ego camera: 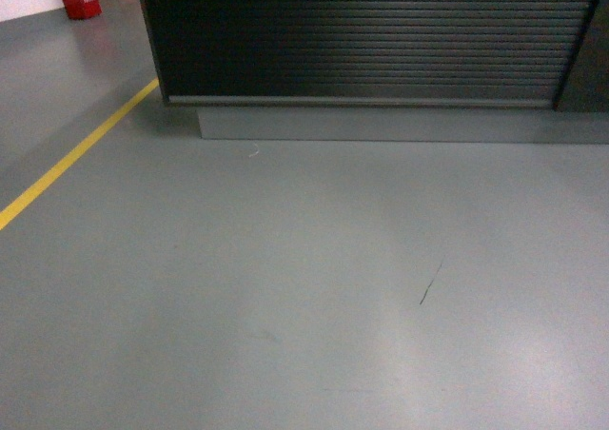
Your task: Place dark red mango on scale at checkout
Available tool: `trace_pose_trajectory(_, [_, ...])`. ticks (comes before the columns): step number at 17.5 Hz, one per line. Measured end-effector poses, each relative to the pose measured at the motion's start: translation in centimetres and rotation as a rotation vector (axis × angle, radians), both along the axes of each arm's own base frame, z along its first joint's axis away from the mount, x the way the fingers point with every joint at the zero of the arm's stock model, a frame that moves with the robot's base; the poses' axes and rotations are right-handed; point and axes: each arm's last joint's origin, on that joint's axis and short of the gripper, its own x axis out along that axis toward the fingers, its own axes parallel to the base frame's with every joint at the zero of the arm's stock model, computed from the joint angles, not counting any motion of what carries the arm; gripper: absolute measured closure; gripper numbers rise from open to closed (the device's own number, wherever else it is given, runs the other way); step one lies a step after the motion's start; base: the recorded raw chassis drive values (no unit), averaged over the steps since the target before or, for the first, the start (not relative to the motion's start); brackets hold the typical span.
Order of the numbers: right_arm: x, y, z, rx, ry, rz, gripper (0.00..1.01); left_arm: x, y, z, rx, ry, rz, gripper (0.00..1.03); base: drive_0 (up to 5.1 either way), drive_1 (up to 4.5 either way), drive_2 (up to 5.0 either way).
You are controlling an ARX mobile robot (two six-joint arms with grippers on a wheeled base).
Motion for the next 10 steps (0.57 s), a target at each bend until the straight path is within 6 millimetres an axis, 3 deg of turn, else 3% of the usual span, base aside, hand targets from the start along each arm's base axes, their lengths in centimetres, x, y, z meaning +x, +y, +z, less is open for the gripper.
trace_pose_trajectory(10, [0.0, 0.0, 0.0, 0.0, 0.0, 0.0, 0.03, 0.0, 0.0, 0.0, 0.0, 0.0, 0.0, 0.05, 0.0, 2.89, -2.8])
